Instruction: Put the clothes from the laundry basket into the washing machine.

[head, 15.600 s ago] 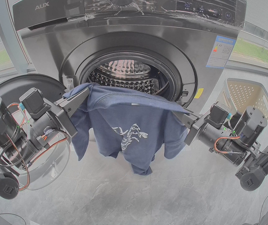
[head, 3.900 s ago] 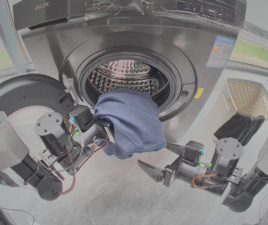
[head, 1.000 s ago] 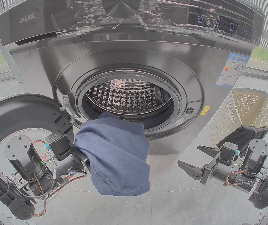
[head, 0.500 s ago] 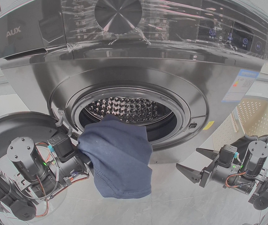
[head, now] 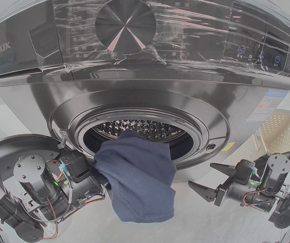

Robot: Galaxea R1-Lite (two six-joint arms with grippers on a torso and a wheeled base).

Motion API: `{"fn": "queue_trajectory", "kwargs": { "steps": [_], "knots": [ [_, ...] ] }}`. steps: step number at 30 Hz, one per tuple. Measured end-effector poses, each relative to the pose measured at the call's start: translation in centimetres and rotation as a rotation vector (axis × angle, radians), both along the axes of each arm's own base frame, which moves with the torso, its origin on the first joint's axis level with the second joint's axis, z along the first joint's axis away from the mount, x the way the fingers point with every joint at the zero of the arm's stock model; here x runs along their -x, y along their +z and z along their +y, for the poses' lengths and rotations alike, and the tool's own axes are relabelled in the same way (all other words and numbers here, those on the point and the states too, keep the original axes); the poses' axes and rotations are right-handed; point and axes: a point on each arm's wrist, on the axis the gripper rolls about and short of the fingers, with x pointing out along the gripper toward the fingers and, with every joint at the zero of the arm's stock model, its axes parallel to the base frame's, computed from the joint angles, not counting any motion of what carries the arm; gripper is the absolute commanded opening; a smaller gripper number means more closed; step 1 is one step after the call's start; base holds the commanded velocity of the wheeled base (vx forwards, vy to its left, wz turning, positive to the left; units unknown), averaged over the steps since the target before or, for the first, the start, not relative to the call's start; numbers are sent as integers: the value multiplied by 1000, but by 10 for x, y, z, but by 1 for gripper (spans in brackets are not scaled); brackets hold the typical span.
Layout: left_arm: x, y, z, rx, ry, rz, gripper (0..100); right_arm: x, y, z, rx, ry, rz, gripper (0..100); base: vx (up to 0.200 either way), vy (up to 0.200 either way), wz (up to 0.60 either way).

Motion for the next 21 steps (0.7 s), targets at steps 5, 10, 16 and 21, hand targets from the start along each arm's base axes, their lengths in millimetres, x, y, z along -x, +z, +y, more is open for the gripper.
{"fn": "queue_trajectory", "kwargs": {
  "steps": [5, 10, 16, 21],
  "knots": [
    [2, -4, -5, -5, 21, 15, 0, 2, 0, 2, -1, 10, -1, 100, 0, 0, 0],
    [2, -9, -9, -21, 14, 34, 0, 6, 0, 5, 1, 32, 0, 100, 0, 0, 0],
    [0, -14, -11, -32, 24, 50, 0, 8, 0, 6, 3, 40, 3, 100, -100, 0, 0],
    [-2, -15, -11, -29, 28, 51, 0, 8, -1, 6, 4, 41, 6, 100, 0, 0, 0]
  ]
}}
